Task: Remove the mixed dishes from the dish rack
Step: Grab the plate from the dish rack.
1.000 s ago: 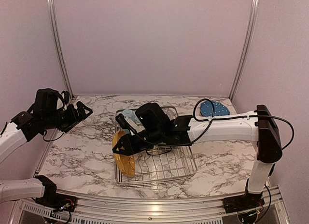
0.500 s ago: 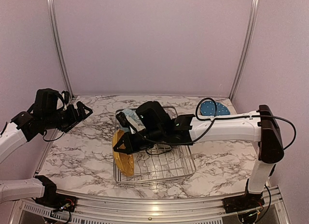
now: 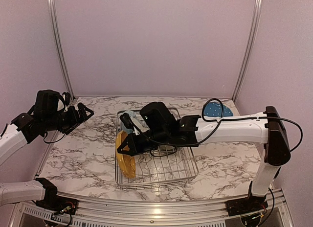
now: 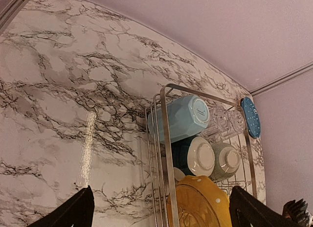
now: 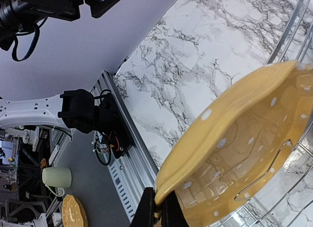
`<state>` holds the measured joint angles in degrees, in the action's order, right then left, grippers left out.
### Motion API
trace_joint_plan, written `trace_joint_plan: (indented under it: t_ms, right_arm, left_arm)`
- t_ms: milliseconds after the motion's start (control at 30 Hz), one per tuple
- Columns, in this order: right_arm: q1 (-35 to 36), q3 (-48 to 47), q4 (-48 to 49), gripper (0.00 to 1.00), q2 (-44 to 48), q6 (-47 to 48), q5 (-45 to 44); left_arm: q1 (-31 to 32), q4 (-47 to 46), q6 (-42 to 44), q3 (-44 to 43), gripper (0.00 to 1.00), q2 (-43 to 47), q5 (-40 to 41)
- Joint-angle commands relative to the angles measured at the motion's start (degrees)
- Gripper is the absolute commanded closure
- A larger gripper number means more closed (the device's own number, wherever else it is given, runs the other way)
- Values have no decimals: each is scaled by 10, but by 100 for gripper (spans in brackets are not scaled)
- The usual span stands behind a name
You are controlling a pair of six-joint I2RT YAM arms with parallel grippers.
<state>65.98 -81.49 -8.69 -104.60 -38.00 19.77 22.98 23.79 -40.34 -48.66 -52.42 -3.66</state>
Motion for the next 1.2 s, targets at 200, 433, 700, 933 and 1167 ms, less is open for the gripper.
trace_joint_plan:
  t_ms: [200,433,700,933,1167]
  right_arm:
    - [-16,8,68,100,73,-10,18]
    - [-24,9,82,100,88,-25,41]
    - [-42,25,146,100,108,-66,83]
    - [-57,34,182,100,133,-101,105]
    - [-69,31,205,100,154,-129,119]
  left_arm:
    - [3,-7,-4,3,1,-3,-6]
    - [2,-12,-5,1,1,-8,-10]
    - [3,-13,-5,1,1,-9,-11]
    - [3,-10,-4,5,1,-3,-7]
    - [3,-12,-4,5,1,-5,-9]
